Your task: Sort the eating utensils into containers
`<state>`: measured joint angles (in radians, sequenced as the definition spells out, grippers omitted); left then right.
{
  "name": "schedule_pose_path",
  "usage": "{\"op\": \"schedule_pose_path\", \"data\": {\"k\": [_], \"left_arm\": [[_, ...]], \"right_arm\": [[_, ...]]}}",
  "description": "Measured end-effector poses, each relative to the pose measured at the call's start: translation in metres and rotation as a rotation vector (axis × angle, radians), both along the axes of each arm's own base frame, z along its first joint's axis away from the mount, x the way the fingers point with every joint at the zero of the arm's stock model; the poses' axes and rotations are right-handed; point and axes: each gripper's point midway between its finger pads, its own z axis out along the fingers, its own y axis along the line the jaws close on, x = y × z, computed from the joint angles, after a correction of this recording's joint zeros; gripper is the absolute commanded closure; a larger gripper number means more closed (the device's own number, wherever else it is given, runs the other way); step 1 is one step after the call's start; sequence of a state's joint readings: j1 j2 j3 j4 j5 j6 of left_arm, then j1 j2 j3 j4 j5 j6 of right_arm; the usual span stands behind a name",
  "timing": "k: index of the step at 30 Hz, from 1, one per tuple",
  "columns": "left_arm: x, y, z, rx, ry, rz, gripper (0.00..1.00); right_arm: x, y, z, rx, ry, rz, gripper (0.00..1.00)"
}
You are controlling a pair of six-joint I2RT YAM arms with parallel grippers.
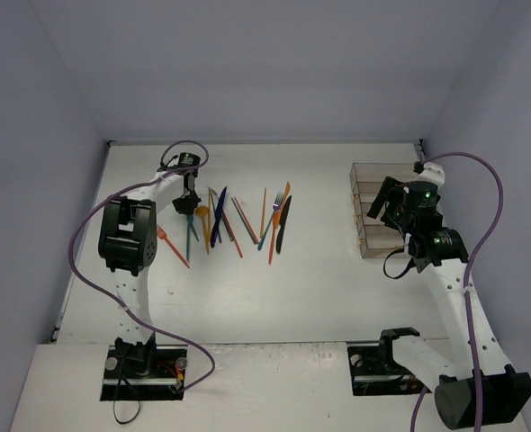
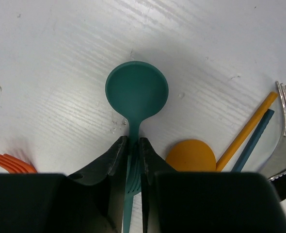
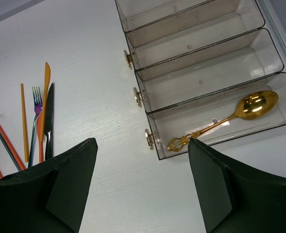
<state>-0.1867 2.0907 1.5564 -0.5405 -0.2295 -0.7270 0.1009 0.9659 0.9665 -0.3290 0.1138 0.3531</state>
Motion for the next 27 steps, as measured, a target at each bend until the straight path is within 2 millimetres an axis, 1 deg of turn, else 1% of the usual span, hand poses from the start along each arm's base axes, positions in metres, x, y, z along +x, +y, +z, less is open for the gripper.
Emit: {"op": "schedule_pose_path", "data": {"k": [2,4,6,8,9,15,19,24,25,27], "left_arm": [[0.003,0.001,0.0,0.005,-0.002,-0.007,0.72],[0.004,0.002,0.0,0.006,-0.002,-0.011,0.62],[0.004,0.002,0.0,0.007,-0.003,-0.011,0.56],[0.004,0.003,0.0,0.008,-0.002,-0.013,0.52],[0.004,0.003,0.001,0.008,-0.003,-0.013,0.52],[0.006,0.006,0.001,0.007,-0.005,-0.013,0.52],[0.009,0.007,0.0,-0.001,-0.007,-0.012,0.55],[0.016,0.008,0.0,-0.011,-0.021,-0.011,0.68],[0.016,0.007,0.0,-0.012,-0.023,-0.011,0.68],[0.018,0.007,0.0,-0.013,-0.026,-0.011,0.75]], "right_arm": [[0.0,0.0,0.0,-0.003,0.0,0.004,0.27],[-0.001,0.0,-0.001,-0.005,0.001,0.009,0.27],[-0.002,0.001,-0.001,-0.006,0.001,0.013,0.27],[-0.003,0.002,-0.002,-0.008,0.002,0.018,0.27],[-0.003,0.002,-0.002,-0.008,0.002,0.02,0.27],[-0.004,0.003,-0.002,-0.009,0.004,0.023,0.27],[-0.004,0.002,-0.003,-0.01,0.006,0.024,0.27],[-0.006,0.003,-0.008,-0.011,0.017,0.025,0.27],[-0.006,0.003,-0.008,-0.011,0.017,0.025,0.27],[-0.006,0.003,-0.008,-0.011,0.017,0.025,0.27]]}}
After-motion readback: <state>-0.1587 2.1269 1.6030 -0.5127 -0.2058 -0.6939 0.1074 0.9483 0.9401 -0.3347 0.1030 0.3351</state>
